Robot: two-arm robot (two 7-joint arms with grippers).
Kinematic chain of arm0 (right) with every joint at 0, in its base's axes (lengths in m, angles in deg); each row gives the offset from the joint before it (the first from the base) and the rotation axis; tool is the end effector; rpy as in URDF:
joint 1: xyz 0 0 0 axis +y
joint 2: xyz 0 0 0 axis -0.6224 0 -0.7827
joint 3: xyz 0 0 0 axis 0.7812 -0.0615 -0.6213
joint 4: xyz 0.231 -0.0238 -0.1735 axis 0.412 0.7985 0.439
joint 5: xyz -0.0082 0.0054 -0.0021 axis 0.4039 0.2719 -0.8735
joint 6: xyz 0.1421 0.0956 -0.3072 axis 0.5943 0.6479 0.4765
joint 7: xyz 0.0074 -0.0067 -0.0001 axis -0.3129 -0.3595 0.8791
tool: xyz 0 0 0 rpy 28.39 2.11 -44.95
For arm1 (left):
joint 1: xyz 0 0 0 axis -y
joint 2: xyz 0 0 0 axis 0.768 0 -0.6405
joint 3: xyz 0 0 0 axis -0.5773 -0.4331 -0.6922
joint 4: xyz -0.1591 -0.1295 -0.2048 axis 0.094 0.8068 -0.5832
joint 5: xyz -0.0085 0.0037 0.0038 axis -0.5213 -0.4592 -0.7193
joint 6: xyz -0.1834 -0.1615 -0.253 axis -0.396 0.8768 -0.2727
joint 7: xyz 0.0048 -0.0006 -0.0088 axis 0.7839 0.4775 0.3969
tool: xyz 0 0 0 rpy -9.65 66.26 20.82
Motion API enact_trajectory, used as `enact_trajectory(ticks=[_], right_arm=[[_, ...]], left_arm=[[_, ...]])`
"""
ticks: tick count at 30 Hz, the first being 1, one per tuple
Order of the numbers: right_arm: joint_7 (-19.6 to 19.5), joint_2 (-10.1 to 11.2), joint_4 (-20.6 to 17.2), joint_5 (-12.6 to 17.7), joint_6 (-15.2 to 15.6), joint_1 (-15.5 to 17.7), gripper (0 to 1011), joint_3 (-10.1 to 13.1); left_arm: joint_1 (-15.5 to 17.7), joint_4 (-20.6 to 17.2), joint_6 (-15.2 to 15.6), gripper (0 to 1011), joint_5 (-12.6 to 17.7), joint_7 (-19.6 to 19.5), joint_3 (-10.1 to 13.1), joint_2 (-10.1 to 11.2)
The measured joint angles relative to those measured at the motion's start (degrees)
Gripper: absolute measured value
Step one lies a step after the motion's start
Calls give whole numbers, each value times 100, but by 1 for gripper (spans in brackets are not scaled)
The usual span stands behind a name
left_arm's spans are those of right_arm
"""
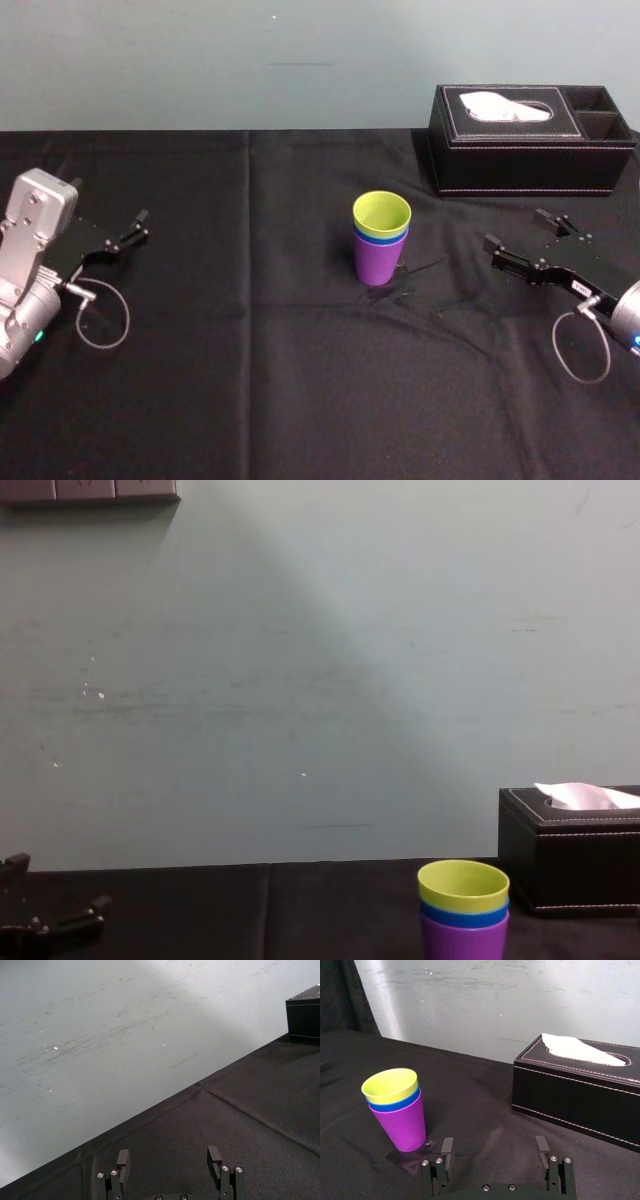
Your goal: Stack the three plastic cups sequentially using one hand.
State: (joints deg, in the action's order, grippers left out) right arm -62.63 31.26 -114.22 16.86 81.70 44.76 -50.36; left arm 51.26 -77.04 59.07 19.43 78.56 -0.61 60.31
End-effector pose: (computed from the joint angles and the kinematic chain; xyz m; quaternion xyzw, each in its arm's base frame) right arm 0.3935 -0.1312 -0.2943 -0.0713 0.0224 -0.4930 0.8668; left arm 0.3987 0.0711 -0.3103 0.1415 -0.1325 0.5800 0.7912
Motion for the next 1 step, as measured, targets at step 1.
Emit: enact_trajectory(ticks=[1], right_arm=[[0,0,0,0,0,0,1000,0]], left_arm=[[0,0,0,1011,0,0,0,0]])
